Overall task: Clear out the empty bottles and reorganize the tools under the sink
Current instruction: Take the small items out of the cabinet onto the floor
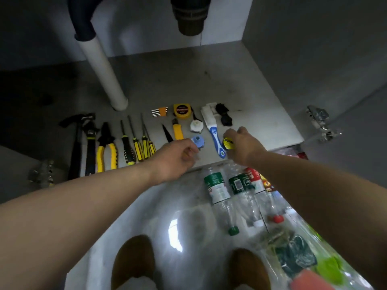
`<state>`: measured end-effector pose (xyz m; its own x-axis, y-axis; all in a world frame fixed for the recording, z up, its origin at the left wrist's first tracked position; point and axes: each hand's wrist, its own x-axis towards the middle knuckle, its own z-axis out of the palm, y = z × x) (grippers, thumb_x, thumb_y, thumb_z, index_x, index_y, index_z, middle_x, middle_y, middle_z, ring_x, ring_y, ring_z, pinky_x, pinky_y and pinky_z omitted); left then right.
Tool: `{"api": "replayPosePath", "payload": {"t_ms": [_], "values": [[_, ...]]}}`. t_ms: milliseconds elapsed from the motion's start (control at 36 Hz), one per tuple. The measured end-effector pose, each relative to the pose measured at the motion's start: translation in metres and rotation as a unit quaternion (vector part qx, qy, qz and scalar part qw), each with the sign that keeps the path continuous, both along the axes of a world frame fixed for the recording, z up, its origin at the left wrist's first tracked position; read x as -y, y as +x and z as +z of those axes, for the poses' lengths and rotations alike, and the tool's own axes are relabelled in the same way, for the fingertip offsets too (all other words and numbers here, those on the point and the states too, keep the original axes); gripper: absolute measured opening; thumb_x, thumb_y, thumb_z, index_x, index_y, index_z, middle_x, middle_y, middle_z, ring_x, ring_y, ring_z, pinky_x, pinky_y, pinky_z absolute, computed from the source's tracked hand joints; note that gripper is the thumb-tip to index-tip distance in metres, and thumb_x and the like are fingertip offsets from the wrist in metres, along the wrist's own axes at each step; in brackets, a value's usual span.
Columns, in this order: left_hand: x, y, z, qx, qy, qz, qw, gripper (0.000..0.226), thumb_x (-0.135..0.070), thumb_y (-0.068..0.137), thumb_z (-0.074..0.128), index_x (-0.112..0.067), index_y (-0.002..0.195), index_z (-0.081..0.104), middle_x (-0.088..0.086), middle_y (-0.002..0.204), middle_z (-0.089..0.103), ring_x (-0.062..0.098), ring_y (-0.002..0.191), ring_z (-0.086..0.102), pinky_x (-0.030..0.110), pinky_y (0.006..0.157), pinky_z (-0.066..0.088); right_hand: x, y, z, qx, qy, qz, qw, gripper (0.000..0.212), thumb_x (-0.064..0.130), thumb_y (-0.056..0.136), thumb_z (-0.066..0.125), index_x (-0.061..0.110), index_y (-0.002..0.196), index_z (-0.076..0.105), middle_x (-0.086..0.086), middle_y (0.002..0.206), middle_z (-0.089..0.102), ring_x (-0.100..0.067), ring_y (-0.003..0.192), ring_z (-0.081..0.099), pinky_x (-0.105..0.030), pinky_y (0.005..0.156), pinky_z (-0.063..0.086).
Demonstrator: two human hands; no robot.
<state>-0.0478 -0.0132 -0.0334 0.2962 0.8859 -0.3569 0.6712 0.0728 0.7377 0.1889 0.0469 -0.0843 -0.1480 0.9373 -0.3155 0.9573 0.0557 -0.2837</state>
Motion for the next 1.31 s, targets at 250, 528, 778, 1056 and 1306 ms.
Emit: {"api": "replayPosePath", "payload": {"t_ms": [250,528,778,1056,1306], "values": [[-0.009,0.029,0.0,0.199,-0.142,0.146,0.959,0.051,-0.035,0.092,0.073,-0.026,0.137,0.051,0.003,0.119,0.069,0.018,0.098,0.074,0.038,0.089,0.061,0.037,-0.011,0.02,-0.24,0.112,-0.006,0.964,0.047,0.046,0.074,0.064,0.036,0.117,0.047,0.007,0.11,0.046,-0.009,0.081,0.06,-0.034,0.069,0.056],[-0.009,0.01,-0.005,0.225,-0.13,0.187,0.947,0.017,-0.022,0.103,0.056,-0.018,0.119,0.063,0.002,0.095,0.079,0.017,0.082,0.076,0.025,0.063,0.059,0.018,-0.018,0.026,-0.184,0.162,0.069,0.967,0.048,0.054,0.091,0.057,0.028,0.128,0.043,0.004,0.121,0.045,-0.017,0.089,0.061,-0.033,0.071,0.054],[0.017,-0.012,-0.011,0.141,-0.208,0.059,0.966,0.026,-0.019,0.104,0.055,-0.015,0.129,0.051,0.01,0.104,0.076,0.014,0.079,0.074,0.021,0.061,0.054,-0.06,-0.001,0.003,-0.018,0.041,0.008,0.999,0.05,0.023,0.098,0.052,0.027,0.147,0.045,-0.018,0.143,0.036,-0.04,0.119,0.053,-0.037,0.107,0.042],[0.032,-0.018,-0.022,0.033,-0.228,-0.023,0.973,0.021,-0.022,0.108,0.044,-0.021,0.129,0.045,0.012,0.109,0.071,0.024,0.097,0.073,0.027,0.067,0.052,-0.027,-0.005,0.003,-0.045,0.125,-0.115,0.984,0.016,0.022,0.093,0.064,0.011,0.102,0.056,-0.011,0.106,0.055,-0.031,0.089,0.059,-0.032,0.076,0.047],[0.048,-0.019,-0.059,0.011,-0.24,-0.04,0.97,0.017,-0.014,0.105,0.049,-0.016,0.123,0.049,0.013,0.111,0.07,0.019,0.083,0.068,0.024,0.059,0.048,0.048,-0.009,0.055,-0.375,-0.076,-0.147,0.912,0.02,0.009,0.093,0.068,0.009,0.106,0.053,-0.02,0.083,0.06,-0.022,0.065,0.057,-0.032,0.058,0.051]]}}
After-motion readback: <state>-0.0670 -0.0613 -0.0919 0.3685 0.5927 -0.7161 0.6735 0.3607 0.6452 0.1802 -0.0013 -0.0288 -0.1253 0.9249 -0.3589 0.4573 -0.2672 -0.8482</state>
